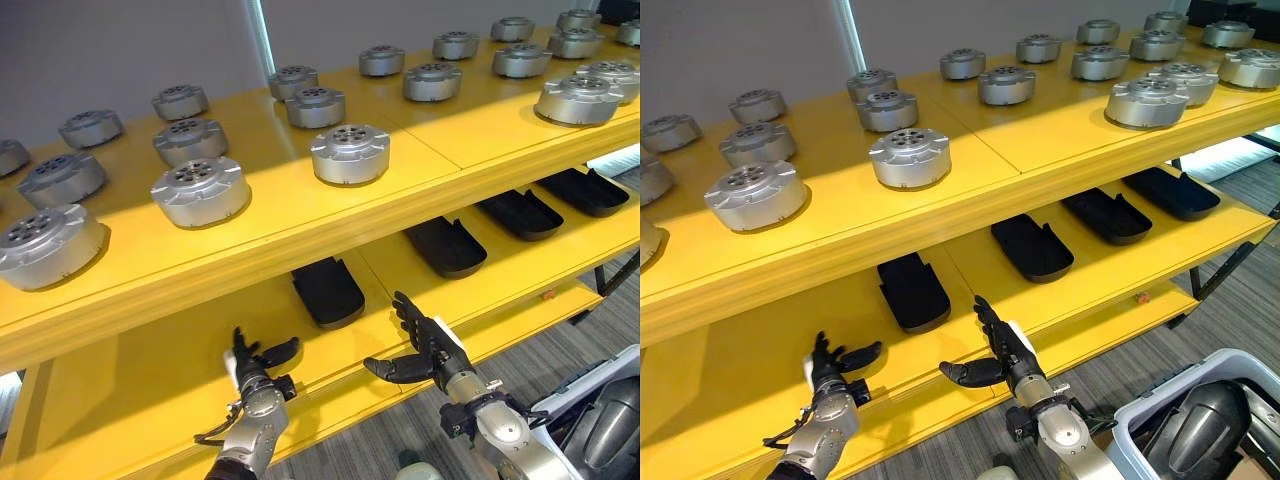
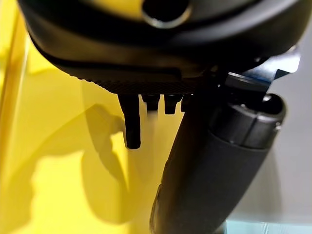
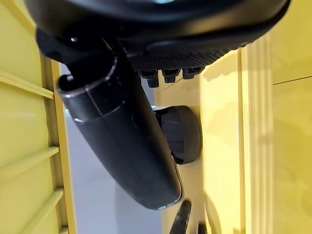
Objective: Move parts from the plastic box to the shelf.
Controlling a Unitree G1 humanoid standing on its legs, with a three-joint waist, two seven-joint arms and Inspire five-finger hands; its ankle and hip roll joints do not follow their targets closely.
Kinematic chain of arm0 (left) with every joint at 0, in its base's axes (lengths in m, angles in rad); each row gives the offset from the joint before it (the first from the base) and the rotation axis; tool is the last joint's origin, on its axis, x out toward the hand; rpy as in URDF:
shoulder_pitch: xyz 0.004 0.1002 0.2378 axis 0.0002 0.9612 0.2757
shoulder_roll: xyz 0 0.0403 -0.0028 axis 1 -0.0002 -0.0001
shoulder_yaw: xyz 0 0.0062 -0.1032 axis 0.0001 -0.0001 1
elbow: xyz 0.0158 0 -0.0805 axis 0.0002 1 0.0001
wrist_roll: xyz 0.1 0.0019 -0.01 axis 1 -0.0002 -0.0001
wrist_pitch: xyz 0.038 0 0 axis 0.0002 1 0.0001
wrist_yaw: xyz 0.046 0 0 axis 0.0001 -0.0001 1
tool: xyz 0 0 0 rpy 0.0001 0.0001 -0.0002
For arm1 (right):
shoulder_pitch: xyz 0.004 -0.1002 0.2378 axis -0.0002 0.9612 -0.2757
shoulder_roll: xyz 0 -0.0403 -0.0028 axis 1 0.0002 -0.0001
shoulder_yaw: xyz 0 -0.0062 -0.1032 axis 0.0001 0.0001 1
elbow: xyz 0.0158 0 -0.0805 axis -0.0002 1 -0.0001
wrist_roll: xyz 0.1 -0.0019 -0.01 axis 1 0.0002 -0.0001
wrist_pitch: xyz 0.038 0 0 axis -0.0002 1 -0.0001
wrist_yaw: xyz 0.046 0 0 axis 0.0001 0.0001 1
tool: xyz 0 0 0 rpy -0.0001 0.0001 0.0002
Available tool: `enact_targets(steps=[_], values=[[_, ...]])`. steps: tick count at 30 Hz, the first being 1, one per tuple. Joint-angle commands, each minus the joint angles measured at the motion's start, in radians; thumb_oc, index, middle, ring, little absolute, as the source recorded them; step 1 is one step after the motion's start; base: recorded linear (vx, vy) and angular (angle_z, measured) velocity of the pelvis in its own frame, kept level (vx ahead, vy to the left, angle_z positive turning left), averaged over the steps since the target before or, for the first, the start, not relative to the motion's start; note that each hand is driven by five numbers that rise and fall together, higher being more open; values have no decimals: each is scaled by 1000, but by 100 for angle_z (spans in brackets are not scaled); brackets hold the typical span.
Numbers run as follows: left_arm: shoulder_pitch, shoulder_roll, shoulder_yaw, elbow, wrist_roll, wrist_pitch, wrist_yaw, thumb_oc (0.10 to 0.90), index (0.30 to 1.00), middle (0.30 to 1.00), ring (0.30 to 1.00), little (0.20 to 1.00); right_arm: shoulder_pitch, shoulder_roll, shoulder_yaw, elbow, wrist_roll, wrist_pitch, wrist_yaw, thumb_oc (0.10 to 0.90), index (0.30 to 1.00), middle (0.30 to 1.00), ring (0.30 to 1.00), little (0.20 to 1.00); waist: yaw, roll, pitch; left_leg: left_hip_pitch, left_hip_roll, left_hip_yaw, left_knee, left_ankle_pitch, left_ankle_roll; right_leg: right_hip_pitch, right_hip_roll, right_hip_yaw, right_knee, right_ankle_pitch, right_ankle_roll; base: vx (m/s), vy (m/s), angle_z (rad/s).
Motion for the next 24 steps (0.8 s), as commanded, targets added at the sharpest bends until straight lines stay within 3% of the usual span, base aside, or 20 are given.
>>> enact_targets(steps=[1,4,8,11,14,19,22,24], values=[[-94,85,75,-9,121,-192,167,900,1000,1000,1000,1000,-90,33,-18,-178,-11,-138,-37,900,1000,1000,1000,1000,13,-22,-6,41,40,3,-1,-50,29,31,-28,-51,38,-88,23,-1,5,9],[-59,128,135,-106,263,-254,196,900,1000,1000,1000,1000,-82,44,-21,-183,-28,-153,-88,900,1000,1000,1000,1000,32,-28,-3,37,39,-12,-1,-56,32,35,-31,-58,35,-89,22,-5,-12,20],[42,195,171,-351,314,-210,-11,900,1000,1000,1000,1000,-45,48,-66,-181,-55,-238,-151,900,1000,1000,1000,1000,72,-40,8,25,44,-45,-1,-58,32,36,-31,-81,41,-93,17,-33,-1,33],[169,221,172,-527,306,-123,-140,900,1000,1000,1000,1000,-7,42,-142,-202,-68,-286,-176,900,1000,1000,1000,1000,111,-52,17,13,42,-80,-1,-64,35,42,-32,-107,44,-97,15,-47,67,17],[243,224,160,-566,266,-121,-220,900,1000,1000,1000,1000,23,33,-192,-231,-113,-351,-226,900,1000,1000,1000,1000,132,-63,21,2,40,-102,-1,-67,39,42,-29,-123,50,-100,15,-51,60,25],[351,227,183,-566,215,-151,-295,900,1000,1000,1000,1000,126,8,-374,-298,-150,-509,-332,900,1000,1000,1000,1000,150,-83,20,-25,33,-138,-1,-71,48,32,-19,-132,71,-112,21,-33,19,14],[371,232,205,-557,157,-144,-306,900,1000,1000,1000,1000,153,-5,-459,-316,-200,-523,-430,900,1000,1000,1000,1000,152,-88,21,-39,32,-147,-1,-69,47,26,-16,-135,70,-113,21,-55,43,17],[377,230,226,-540,135,-154,-315,900,1000,1000,1000,1000,165,-11,-498,-314,-232,-459,-482,900,1000,1000,1000,1000,153,-90,18,-44,32,-147,-1,-67,45,26,-15,-136,62,-111,22,-44,60,3]])
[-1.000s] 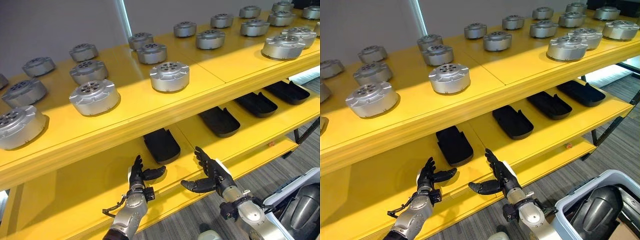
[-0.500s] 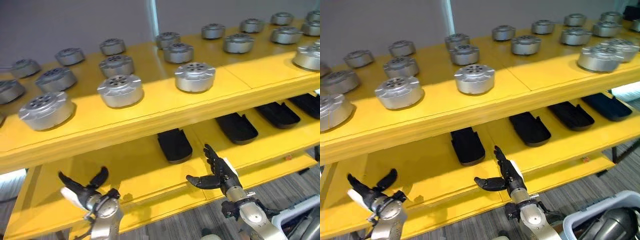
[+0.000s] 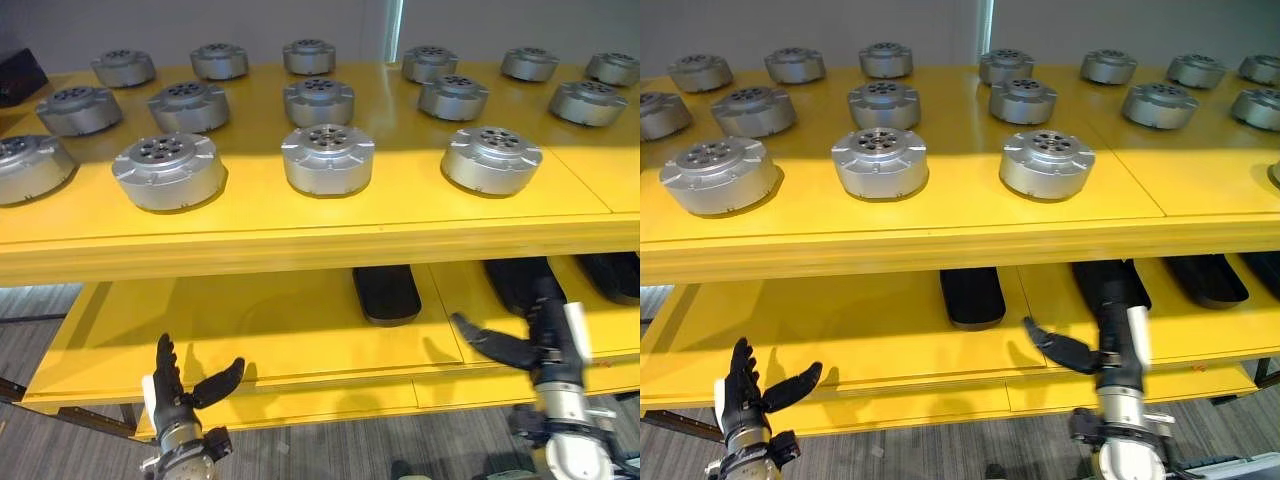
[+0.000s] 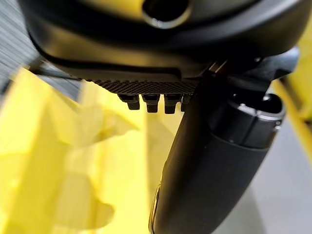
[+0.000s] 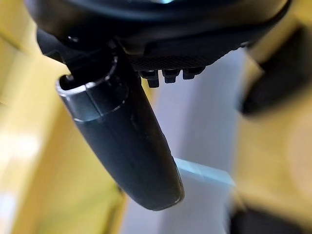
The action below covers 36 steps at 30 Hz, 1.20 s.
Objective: Move parts from the plastic box to the shelf.
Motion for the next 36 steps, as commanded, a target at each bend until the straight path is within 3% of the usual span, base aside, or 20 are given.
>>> enact_targets(steps=[1,3,7,9,12,16,19,22,25,29,31,34,36], values=[[-114,75,96,-51,-4,-98,-31,900,1000,1000,1000,1000,-100,-26,-73,-112,-56,-37,-110,900,1000,1000,1000,1000,-6,1,6,60,38,13,-2,-89,30,27,-4,6,52,-83,24,-17,39,-1],[-102,71,112,-48,-6,-112,-52,900,1000,1000,1000,1000,-85,-26,-110,-86,-21,-11,-157,900,1000,1000,1000,1000,-4,-2,1,57,40,12,-2,-86,27,29,-1,4,47,-81,23,0,0,0],[-85,69,152,-45,-23,-109,-96,900,1000,1000,1000,1000,-50,-14,-222,-22,-26,-32,-278,900,1000,1000,1000,1000,-7,-5,-2,50,43,10,-2,-80,24,27,3,2,49,-82,20,-14,42,2],[-86,75,167,-38,-37,-111,-101,900,1000,1000,1000,1000,-48,-16,-257,5,-15,-25,-293,900,1000,1000,1000,1000,-8,-5,-2,48,44,9,-2,-79,20,26,4,0,51,-84,18,-10,87,0],[-92,64,190,-33,-33,-123,-76,900,1000,1000,1000,1000,-66,-9,-273,54,68,52,-291,900,1000,1000,1000,1000,-2,-3,-9,50,41,8,-2,-78,19,33,4,-3,40,-79,16,10,116,-1],[-115,63,226,-18,-35,-137,-60,900,1000,1000,1000,1000,-91,-1,-285,98,82,57,-298,900,1000,1000,1000,1000,5,-8,-13,49,38,14,-2,-78,19,35,-2,-15,35,-69,18,-10,170,1],[-134,60,247,-20,-2,-147,-72,900,1000,1000,1000,1000,-118,5,-271,120,106,127,-325,900,1000,1000,1000,1000,13,-14,-19,51,30,27,-2,-81,21,39,-19,-30,14,-43,32,-32,238,0],[-138,67,245,-26,79,-162,-119,900,1000,1000,1000,1000,-118,25,-270,163,82,146,-333,900,1000,1000,1000,1000,16,-21,-18,54,6,32,-2,-97,36,27,-41,-25,2,-13,54,-71,298,0],[-149,94,247,-48,9,-207,-236,900,1000,1000,1000,1000,-123,30,-264,201,105,206,-339,900,1000,1000,1000,1000,26,-32,-2,46,-23,29,-2,-115,58,1,-61,-15,0,18,82,-79,181,0],[-144,96,240,-117,-34,-239,-336,900,1000,1000,1000,1000,-116,46,-255,229,112,211,-341,900,1000,1000,1000,1000,33,-42,17,41,-33,41,-2,-116,71,-31,-80,-19,0,57,101,-78,130,-6],[-117,105,222,-192,-82,-251,-378,900,1000,1000,1000,1000,-97,73,-255,228,110,199,-306,900,1000,1000,1000,1000,25,-43,35,53,-15,96,-2,-121,58,-111,-108,-39,0,164,110,-113,101,-28],[-113,131,206,-228,-82,-261,-378,900,1000,1000,1000,1000,-83,80,-246,233,131,177,-279,900,1000,1000,1000,1000,19,-52,38,37,-20,152,-2,-110,77,-123,-95,-83,98,171,110,-159,57,-64],[-121,149,199,-241,-89,-256,-367,900,1000,1000,1000,1000,-95,72,-224,239,145,164,-278,900,1000,1000,1000,1000,36,-43,32,15,-37,163,4,-122,108,-110,-91,-103,246,106,101,-164,81,-63]])
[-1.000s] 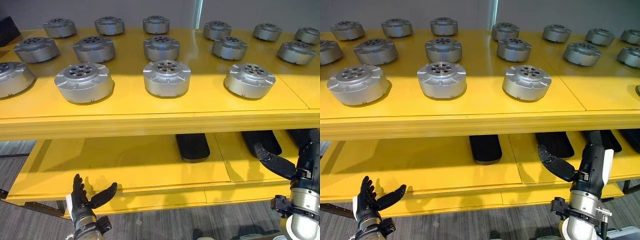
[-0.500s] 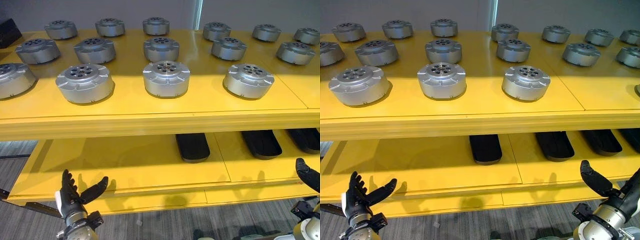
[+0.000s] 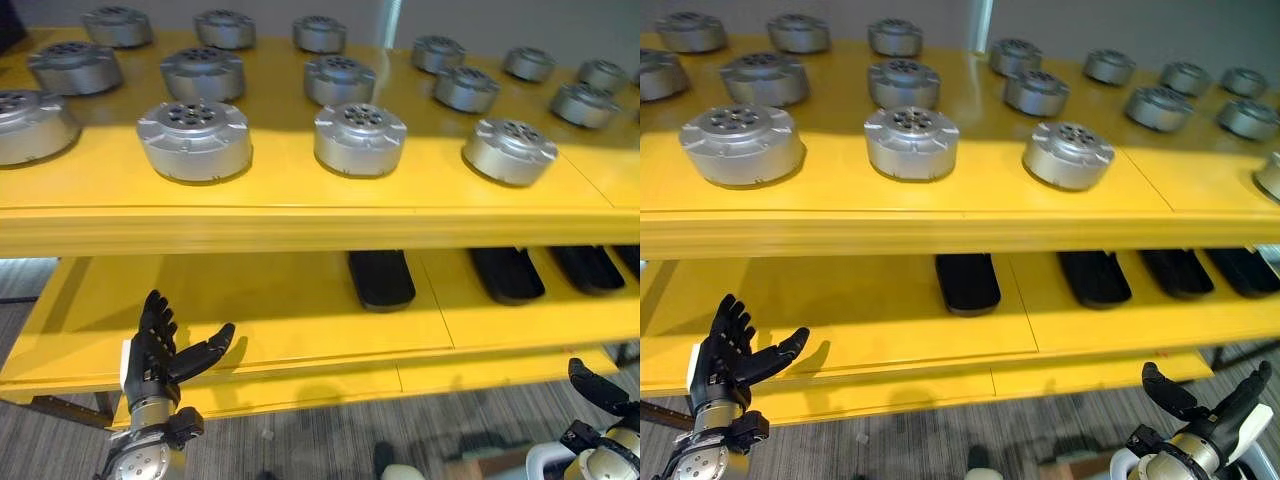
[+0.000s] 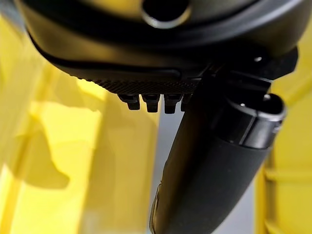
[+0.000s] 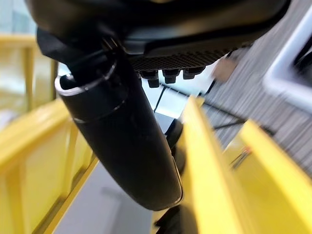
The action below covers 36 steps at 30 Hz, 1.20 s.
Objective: Move parts from the plastic box to the shelf.
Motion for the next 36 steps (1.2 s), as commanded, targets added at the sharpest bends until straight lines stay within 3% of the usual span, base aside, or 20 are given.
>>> enact_targets(steps=[1,5,6,8,10,13,16,18,21,22,30,35,36], values=[[-59,75,76,-139,-12,-135,-2,900,1000,1000,1000,1000,-89,-83,-36,-44,3,-114,-16,900,1000,1000,1000,1000,19,20,-9,60,-16,17,-37,-101,46,30,-75,-95,290,-179,50,-216,31,-52],[-128,106,52,-159,1,-185,6,900,1000,1000,1000,1000,-171,-76,32,-29,9,-97,-50,900,1000,1000,1000,1000,60,29,-10,-26,-43,21,35,-141,100,29,-101,-79,498,-190,31,-302,-148,-75],[-135,115,62,-164,-11,-188,4,900,1000,1000,1000,1000,-184,-74,41,-23,8,-86,-44,900,1000,1000,1000,1000,68,24,-9,-40,-31,45,56,-137,82,62,-107,-128,404,-217,31,-218,-370,-127],[-132,110,73,-172,-38,-172,-9,900,1000,1000,1000,1000,-183,-72,47,-25,-1,-71,-26,900,1000,1000,1000,1000,73,23,-11,-42,-19,77,69,-124,66,101,-108,-171,339,-223,30,-164,-332,-93],[-115,96,85,-181,-78,-146,-12,900,1000,1000,1000,1000,-171,-76,51,-37,-3,-51,6,900,1000,1000,1000,1000,70,35,-15,-32,6,118,46,-83,35,137,-95,-214,253,-256,17,-224,-308,-62],[-87,57,91,-171,-117,-137,64,900,1000,1000,1000,1000,-151,-103,49,-40,-22,-77,43,900,1000,1000,1000,1000,56,52,-13,-36,81,195,26,0,-30,186,-45,-273,117,-338,-20,-283,-365,-138],[-80,35,88,-155,-144,-144,22,900,1000,1000,1000,1000,-118,-123,19,-41,-35,-107,13,900,1000,1000,1000,1000,21,52,-13,-27,98,215,12,17,-41,189,-9,-256,92,-363,-28,-275,-297,-133],[-100,40,56,-147,-161,-136,-11,900,1000,1000,1000,1000,-105,-135,4,-43,-40,-104,-41,900,1000,1000,1000,1000,-31,58,-10,10,106,227,7,14,-42,173,12,-224,107,-373,-47,-231,-251,-53],[-152,52,-11,-137,-161,-81,7,900,1000,1000,1000,1000,-104,-142,-6,-28,-39,-102,-100,900,1000,1000,1000,1000,-85,69,-11,54,104,232,2,4,-41,159,26,-179,119,-371,-62,-107,-232,-46],[-188,64,-69,-131,-159,-50,-22,900,1000,1000,1000,1000,-113,-138,-5,-20,-49,-87,-137,900,1000,1000,1000,1000,-124,79,-14,68,101,218,-6,-2,-41,137,49,-121,137,-386,-78,-61,-264,-47],[-243,75,-111,-133,-174,-33,55,900,1000,1000,1000,1000,-104,-146,-8,-24,-58,-92,-137,900,1000,1000,1000,1000,-155,92,3,53,113,208,13,-10,-40,91,77,-90,208,-439,-114,-63,-156,-21],[-300,71,-139,-122,-149,-17,54,900,1000,1000,1000,1000,-127,-166,-8,-33,-60,-127,-131,900,1000,1000,1000,1000,-164,99,26,17,150,179,36,11,-52,44,106,-86,298,-508,-161,-134,-238,-3],[-308,69,-154,-129,-149,-10,60,900,1000,1000,1000,1000,-149,-177,-4,-36,-66,-132,-119,900,1000,1000,1000,1000,-160,101,36,11,176,162,37,42,-72,26,113,-95,329,-527,-175,-102,-184,9]])
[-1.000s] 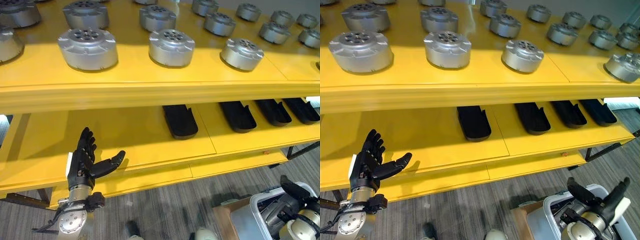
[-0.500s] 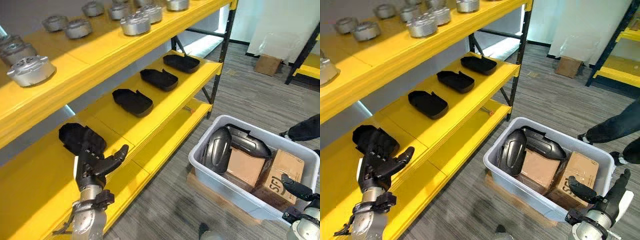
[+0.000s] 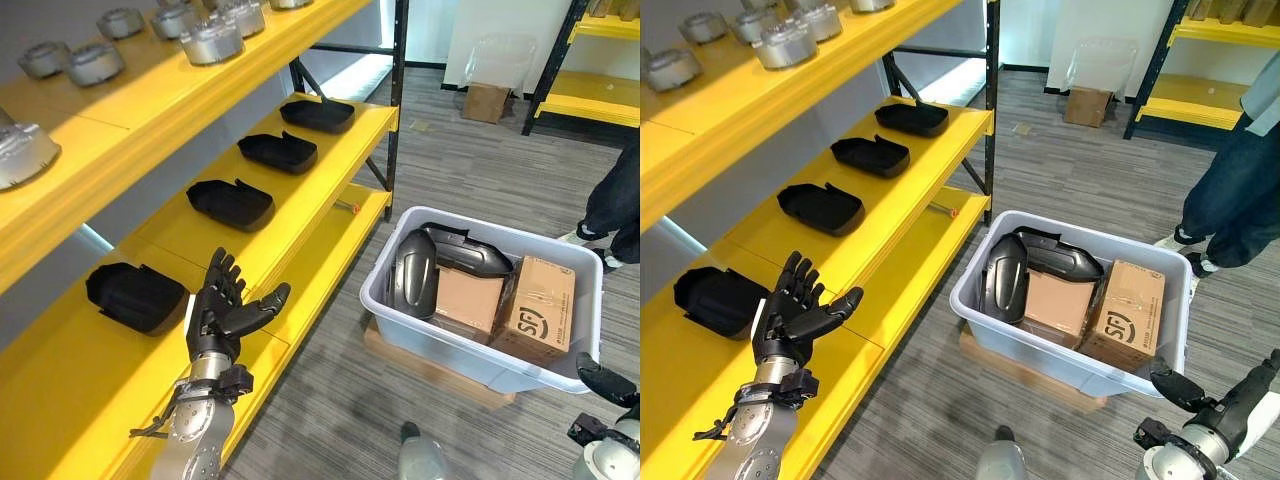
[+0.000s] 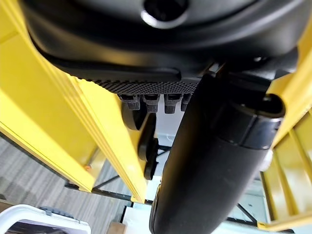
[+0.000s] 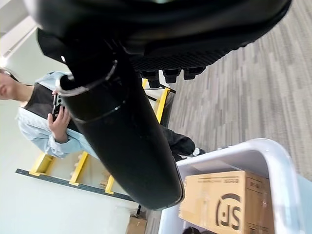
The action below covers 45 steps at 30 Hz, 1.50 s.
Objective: Move parts from the plastic box to the shelf.
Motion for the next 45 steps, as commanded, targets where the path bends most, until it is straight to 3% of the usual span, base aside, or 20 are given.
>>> enact_targets(steps=[1,4,5,7,8,9,10,12,13,19,23,26,33,36,38,41,45], values=[[-102,101,28,-86,10,-62,-5,900,1000,1000,1000,1000,-111,-39,-67,-45,-90,-118,-1,900,1000,1000,1000,1000,15,-61,-16,-12,46,-85,44,-37,-3,154,107,-16,-79,-85,-61,-123,-244,2],[-104,98,11,-83,15,-79,4,900,1000,1000,1000,1000,-161,-54,-24,-36,-91,-116,41,900,1000,1000,1000,1000,37,-63,-13,-3,80,-158,34,35,-44,155,118,-7,-93,-78,-65,-10,-164,-4],[-97,93,5,-82,25,-92,25,900,1000,1000,1000,1000,-187,-58,11,-29,-104,-118,71,900,1000,1000,1000,1000,57,-67,-14,-8,78,-235,34,55,-55,165,125,18,-116,-69,-64,59,-107,-34],[-93,84,7,-79,32,-98,40,900,1000,1000,1000,1000,-205,-56,35,-29,-108,-114,88,900,1000,1000,1000,1000,72,-65,-13,-27,75,-278,48,75,-45,170,134,32,-149,-35,-70,6,-87,-73],[-85,75,15,-77,38,-105,51,900,1000,1000,1000,1000,-217,-56,54,-25,-102,-114,112,900,1000,1000,1000,1000,89,-65,-18,-37,36,-346,65,45,-33,178,136,66,-176,-22,-68,73,-109,-93],[-61,55,47,-76,54,-117,46,900,1000,1000,1000,1000,-238,-53,81,-9,-100,-121,148,900,1000,1000,1000,1000,124,-57,-30,-50,-58,-448,78,-32,-3,195,141,121,-227,6,-60,147,-108,-101],[-51,52,64,-79,57,-118,31,900,1000,1000,1000,1000,-238,-51,83,-12,-95,-121,154,900,1000,1000,1000,1000,136,-53,-35,-51,-95,-464,71,-63,8,201,141,130,-247,18,-55,136,-100,-127],[-28,45,112,-84,40,-112,-20,900,1000,1000,1000,1000,-214,-32,84,-50,-92,-109,160,900,1000,1000,1000,1000,154,-46,-47,-52,-164,-453,24,-102,24,238,150,141,-326,57,-33,140,-83,-93],[-25,45,117,-85,35,-109,-24,900,1000,1000,1000,1000,-212,-28,87,-57,-94,-106,158,900,1000,1000,1000,1000,157,-46,-48,-50,-170,-452,13,-99,24,245,152,142,-338,63,-30,148,-55,-6],[-2,26,123,-78,37,-150,-29,900,1000,1000,1000,1000,-225,-9,144,-74,-75,-93,176,900,1000,1000,1000,1000,200,-59,-53,-106,-185,-536,-9,-70,24,274,168,180,-360,56,-36,105,16,-21],[-15,23,119,-67,46,-155,-45,900,1000,1000,1000,1000,-230,-8,167,-70,-62,-99,158,900,1000,1000,1000,1000,201,-66,-64,-84,-177,-524,-13,-80,36,283,166,172,-328,35,-36,165,148,-47],[-26,33,139,-62,34,-131,-47,900,1000,1000,1000,1000,-226,10,168,-83,-70,-69,158,900,1000,1000,1000,1000,190,-64,-91,-26,-197,-510,-36,-119,61,281,161,164,-318,33,-24,214,201,5],[-20,38,141,-65,33,-106,-68,900,1000,1000,1000,1000,-216,26,176,-95,-83,-50,164,900,1000,1000,1000,1000,185,-66,-106,-1,-214,-501,-38,-150,79,275,152,159,-326,48,-7,90,77,0],[-11,40,139,-67,18,-98,-83,900,1000,1000,1000,1000,-220,29,181,-91,-79,-68,168,900,1000,1000,1000,1000,186,-67,-111,9,-221,-489,-38,-163,87,272,145,149,-329,53,1,61,74,-4],[-9,45,132,-68,7,-91,-96,900,1000,1000,1000,1000,-218,37,178,-103,-55,-135,183,900,1000,1000,1000,1000,183,-68,-113,15,-230,-481,-38,-171,98,263,140,148,-326,61,10,78,126,-9],[-4,52,131,-73,1,-85,-90,900,1000,1000,1000,1000,-204,28,170,-144,-188,-158,179,900,1000,1000,1000,1000,177,-66,-110,22,-240,-470,-38,-182,111,252,135,152,-313,63,20,73,137,-20],[1,59,132,-72,3,-79,-91,900,1000,1000,1000,1000,-207,12,165,-155,-232,-189,184,900,1000,1000,1000,1000,177,-67,-110,24,-247,-466,-38,-187,123,239,133,154,-284,58,27,45,106,-17]])
